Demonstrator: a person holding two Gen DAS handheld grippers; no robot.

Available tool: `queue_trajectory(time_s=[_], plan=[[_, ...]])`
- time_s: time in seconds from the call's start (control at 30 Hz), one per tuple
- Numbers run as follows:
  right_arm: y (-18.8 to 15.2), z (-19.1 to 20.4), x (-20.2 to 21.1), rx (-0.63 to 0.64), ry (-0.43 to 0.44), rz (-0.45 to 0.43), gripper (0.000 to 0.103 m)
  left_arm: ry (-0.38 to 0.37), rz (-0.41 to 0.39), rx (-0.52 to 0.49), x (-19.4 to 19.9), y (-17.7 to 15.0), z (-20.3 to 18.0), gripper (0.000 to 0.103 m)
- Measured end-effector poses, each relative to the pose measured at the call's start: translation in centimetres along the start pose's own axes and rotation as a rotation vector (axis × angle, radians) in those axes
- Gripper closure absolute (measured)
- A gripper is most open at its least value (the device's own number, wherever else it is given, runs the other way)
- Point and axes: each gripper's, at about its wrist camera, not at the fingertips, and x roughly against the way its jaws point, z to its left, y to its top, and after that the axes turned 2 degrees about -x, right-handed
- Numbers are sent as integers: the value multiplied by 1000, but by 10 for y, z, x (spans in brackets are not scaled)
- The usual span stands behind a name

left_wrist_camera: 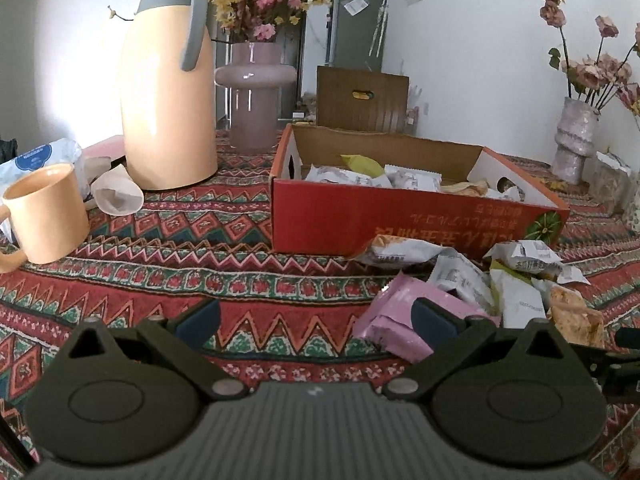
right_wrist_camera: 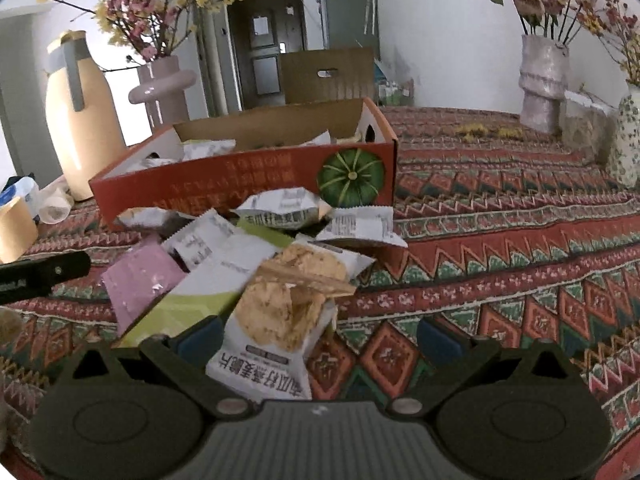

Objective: Organize snacks
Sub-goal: 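Grasp a crumpled white packet with the right gripper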

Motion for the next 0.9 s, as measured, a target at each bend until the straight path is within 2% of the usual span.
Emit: queue_trajectory(time_s=[0.3, 0.47, 0.57, 0.63, 0.77, 0.83, 0.9], plan=[[5, 7, -8, -31, -34, 8, 0, -1, 1, 11, 0, -1, 2, 0], [7, 8, -11, -42, -45, 6, 10, 0, 2, 12, 0, -1, 2, 0], [6, 9, -11, -37, -30, 11, 24, 1, 3, 13, -1, -1, 2, 0], [5, 11, -10, -30, -21, 12, 40, 1, 3, 14, -1, -1, 2, 0], [3, 11, -7, -23, -15, 10, 50, 2, 4, 13, -1, -1, 2, 0], [2, 10, -6, -23, -12, 8, 64, 3, 5, 14, -1, -1, 2, 0], [2, 9, -4, -24, -3, 9, 73, 6, 7, 16, -2, -1, 3, 0]])
